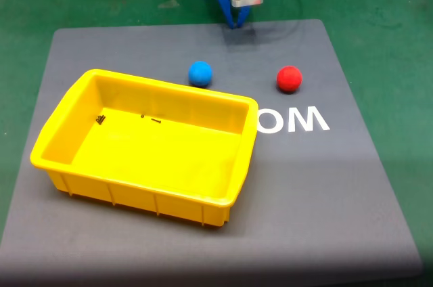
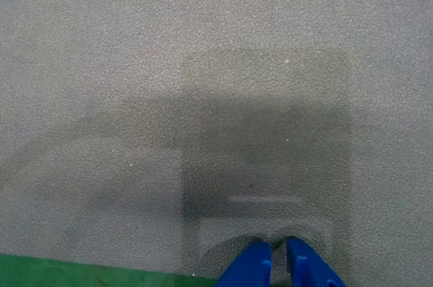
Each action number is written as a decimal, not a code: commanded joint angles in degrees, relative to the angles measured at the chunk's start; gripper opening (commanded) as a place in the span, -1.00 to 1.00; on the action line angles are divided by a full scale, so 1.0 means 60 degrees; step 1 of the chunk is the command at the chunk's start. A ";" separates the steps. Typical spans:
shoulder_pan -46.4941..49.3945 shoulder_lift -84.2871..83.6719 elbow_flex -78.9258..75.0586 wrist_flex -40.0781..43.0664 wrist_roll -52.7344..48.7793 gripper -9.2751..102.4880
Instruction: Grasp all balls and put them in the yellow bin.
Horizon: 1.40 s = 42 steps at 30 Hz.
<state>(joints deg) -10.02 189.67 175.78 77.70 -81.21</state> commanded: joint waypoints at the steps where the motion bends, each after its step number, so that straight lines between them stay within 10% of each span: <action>1: 0.0117 0.0117 -0.0088 0.0088 -0.0161 -0.61; 9: -0.0029 0.0146 -0.2124 0.0146 -0.0732 -0.25; 42: -0.0293 -1.2100 -0.8540 -0.7090 -0.0952 -0.24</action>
<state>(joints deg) -12.83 118.92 129.64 38.14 -87.01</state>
